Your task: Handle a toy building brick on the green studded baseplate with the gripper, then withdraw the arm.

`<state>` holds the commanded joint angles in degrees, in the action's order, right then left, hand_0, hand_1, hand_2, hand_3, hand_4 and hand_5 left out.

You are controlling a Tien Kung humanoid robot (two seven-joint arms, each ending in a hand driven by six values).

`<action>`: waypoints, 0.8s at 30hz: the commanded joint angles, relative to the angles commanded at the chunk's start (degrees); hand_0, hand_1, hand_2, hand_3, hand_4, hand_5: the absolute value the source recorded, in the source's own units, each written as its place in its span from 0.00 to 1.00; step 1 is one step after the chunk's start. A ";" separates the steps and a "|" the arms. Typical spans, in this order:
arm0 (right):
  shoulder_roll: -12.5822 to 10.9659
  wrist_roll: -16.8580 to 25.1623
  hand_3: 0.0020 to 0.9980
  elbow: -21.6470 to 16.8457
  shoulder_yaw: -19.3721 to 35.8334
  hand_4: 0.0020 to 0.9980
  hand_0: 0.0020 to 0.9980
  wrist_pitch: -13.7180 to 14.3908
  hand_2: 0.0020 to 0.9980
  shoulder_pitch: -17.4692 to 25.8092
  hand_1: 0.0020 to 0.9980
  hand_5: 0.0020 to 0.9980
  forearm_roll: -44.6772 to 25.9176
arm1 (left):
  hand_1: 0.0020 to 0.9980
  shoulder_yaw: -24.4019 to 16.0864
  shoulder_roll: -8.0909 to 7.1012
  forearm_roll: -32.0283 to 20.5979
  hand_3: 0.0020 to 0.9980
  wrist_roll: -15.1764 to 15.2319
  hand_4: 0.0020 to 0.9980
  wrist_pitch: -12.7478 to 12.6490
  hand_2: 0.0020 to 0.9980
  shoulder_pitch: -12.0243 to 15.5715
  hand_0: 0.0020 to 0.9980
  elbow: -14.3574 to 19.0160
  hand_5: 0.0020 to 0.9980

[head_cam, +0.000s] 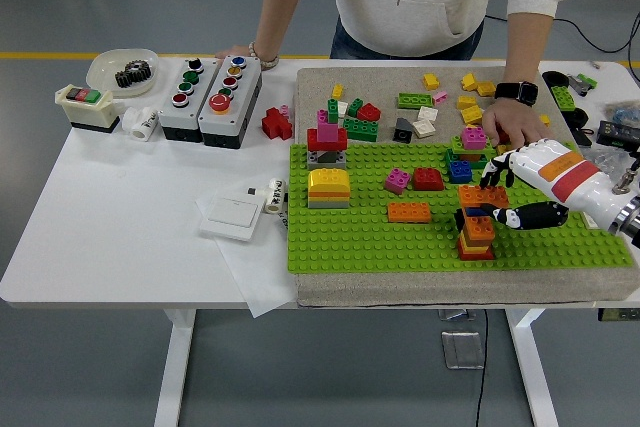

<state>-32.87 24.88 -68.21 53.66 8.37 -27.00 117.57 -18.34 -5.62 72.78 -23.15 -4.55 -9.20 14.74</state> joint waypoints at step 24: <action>0.13 0.73 0.55 -0.15 0.29 0.65 0.29 0.50 0.52 0.00 0.42 0.27 -0.26 | 0.63 0.12 -0.03 -0.10 0.62 0.23 0.64 0.21 0.70 -0.20 0.56 0.02 0.76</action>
<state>-32.74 25.61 -68.36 53.95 8.88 -26.99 117.31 -18.22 -5.66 72.67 -22.93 -4.34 -9.40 14.76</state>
